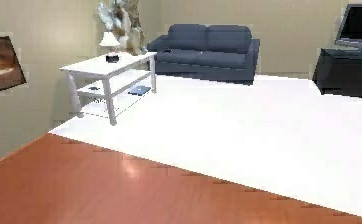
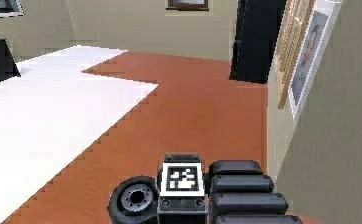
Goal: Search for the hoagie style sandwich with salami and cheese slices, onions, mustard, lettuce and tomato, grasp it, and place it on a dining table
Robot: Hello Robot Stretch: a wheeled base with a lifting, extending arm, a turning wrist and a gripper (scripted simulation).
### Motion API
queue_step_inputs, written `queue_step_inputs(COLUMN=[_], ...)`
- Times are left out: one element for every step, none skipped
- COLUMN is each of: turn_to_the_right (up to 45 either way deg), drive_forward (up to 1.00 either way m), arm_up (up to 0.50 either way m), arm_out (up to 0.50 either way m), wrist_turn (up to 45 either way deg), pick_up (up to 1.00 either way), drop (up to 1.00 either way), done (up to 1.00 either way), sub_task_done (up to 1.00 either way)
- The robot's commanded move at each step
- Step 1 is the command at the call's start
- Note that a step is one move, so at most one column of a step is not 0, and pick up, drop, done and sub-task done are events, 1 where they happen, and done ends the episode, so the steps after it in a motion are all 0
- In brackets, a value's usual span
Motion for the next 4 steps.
queue_step_inputs(turn_to_the_right=[0.0, -3.0, 0.0, 0.0], drive_forward=[1.0, 0.0, 1.0, 0.8], arm_up=[0.0, 0.0, 0.0, 0.0], arm_out=[0.0, 0.0, 0.0, 0.0], wrist_turn=[0.0, 0.0, 0.0, 0.0], pick_up=[0.0, 0.0, 0.0, 0.0], drop=[0.0, 0.0, 0.0, 0.0], done=[0.0, 0.0, 0.0, 0.0], sub_task_done=[0.0, 0.0, 0.0, 0.0])
